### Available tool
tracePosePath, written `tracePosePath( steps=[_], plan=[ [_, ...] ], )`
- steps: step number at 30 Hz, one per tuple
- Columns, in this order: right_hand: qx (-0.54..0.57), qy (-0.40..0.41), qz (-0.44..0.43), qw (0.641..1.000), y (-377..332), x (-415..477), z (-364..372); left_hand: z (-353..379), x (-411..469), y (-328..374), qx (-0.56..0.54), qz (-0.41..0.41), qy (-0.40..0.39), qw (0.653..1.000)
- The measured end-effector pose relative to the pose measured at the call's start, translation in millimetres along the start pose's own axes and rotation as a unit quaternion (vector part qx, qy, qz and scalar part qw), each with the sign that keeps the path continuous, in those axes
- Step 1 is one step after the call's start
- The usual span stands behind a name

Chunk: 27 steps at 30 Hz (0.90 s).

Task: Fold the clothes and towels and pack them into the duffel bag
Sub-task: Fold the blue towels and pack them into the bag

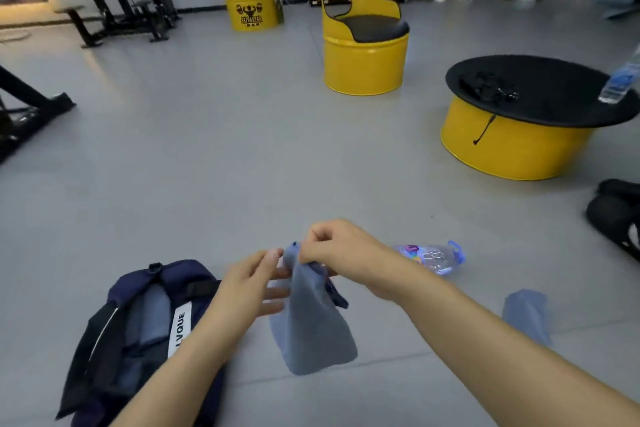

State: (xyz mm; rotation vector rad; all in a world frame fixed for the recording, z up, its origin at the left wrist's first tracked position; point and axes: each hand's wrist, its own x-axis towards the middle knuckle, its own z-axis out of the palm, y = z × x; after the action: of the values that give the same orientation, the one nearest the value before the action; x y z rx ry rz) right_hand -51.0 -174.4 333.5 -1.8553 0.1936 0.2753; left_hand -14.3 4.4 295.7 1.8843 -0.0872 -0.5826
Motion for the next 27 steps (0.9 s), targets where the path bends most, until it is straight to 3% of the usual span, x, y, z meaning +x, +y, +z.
tracePosePath(
  steps=[2, 7, 13, 21, 27],
  plan=[
    [-0.017, -0.016, 0.002, 1.0, -7.6, 3.6, 24.4, -8.1, 0.0, 5.4, -0.082, -0.051, -0.032, 0.995],
    [-0.029, 0.0, -0.003, 1.0, -6.6, 4.1, 55.9, -23.1, 5.3, 10.0, -0.11, -0.054, -0.028, 0.992],
    [-0.068, 0.04, -0.031, 0.996, 4.5, 17.7, 67.2, -32.5, 16.1, 0.8, -0.123, -0.052, 0.027, 0.991],
    [-0.006, 0.028, -0.028, 0.999, 19.8, 39.4, 64.6, -50.3, 31.3, -6.6, -0.208, -0.06, 0.102, 0.971],
    [-0.17, -0.026, 0.051, 0.984, 38.6, 36.5, 59.6, -58.7, 37.7, -6.2, -0.197, -0.04, 0.144, 0.969]
  ],
)
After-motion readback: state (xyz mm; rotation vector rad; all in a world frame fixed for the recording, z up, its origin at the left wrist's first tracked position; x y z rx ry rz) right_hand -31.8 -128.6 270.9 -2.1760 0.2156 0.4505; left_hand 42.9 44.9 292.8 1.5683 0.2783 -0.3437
